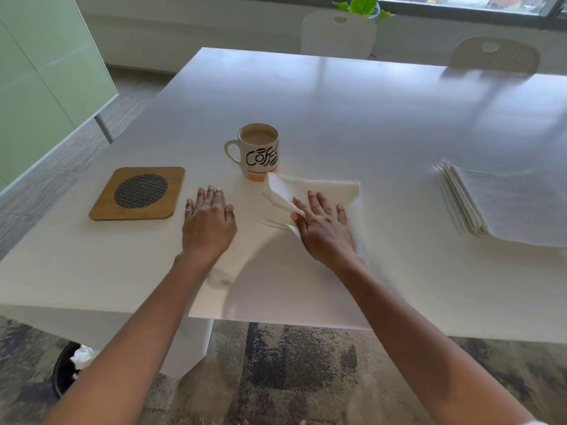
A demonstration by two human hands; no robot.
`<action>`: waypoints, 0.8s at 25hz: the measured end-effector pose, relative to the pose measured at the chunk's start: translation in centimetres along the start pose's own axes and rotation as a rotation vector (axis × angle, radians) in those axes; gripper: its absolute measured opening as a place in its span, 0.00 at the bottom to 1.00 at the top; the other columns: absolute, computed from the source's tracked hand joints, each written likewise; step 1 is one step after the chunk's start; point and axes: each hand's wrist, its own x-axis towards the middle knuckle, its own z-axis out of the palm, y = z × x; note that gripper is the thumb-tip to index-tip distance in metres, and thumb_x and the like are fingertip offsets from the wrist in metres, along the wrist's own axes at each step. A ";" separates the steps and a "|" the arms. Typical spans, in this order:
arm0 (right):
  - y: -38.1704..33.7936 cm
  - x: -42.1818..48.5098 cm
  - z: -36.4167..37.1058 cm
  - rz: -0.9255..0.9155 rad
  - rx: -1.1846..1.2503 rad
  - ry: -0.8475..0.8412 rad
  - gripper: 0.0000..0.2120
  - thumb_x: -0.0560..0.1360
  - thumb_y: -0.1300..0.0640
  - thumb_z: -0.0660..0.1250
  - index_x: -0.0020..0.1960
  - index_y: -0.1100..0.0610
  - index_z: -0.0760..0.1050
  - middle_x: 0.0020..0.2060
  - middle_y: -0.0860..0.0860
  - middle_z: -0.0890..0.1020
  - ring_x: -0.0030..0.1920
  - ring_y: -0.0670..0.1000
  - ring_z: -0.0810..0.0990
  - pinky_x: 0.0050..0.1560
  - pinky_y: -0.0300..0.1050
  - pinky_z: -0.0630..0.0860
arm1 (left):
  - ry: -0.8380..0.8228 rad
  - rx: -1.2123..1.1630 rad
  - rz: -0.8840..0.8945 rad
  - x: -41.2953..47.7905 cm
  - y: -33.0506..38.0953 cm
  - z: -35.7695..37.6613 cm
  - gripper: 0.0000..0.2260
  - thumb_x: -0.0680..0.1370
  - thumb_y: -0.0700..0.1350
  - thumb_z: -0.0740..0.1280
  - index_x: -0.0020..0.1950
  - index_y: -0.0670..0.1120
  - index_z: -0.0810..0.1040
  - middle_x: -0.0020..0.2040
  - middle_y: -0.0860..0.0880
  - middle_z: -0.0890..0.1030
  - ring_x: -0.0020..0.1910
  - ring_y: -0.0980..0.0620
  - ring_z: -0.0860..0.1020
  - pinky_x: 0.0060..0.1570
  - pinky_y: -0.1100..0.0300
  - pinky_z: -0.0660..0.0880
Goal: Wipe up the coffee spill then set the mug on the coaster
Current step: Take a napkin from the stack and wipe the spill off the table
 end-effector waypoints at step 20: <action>-3.7 -3.8 -0.4 -0.232 0.521 0.258 0.22 0.67 0.75 0.58 0.50 0.60 0.85 0.53 0.54 0.86 0.58 0.52 0.82 0.62 0.40 0.73 | -0.018 0.020 0.033 0.6 -0.6 0.6 0.24 0.84 0.49 0.52 0.78 0.43 0.60 0.80 0.40 0.57 0.80 0.45 0.51 0.78 0.47 0.45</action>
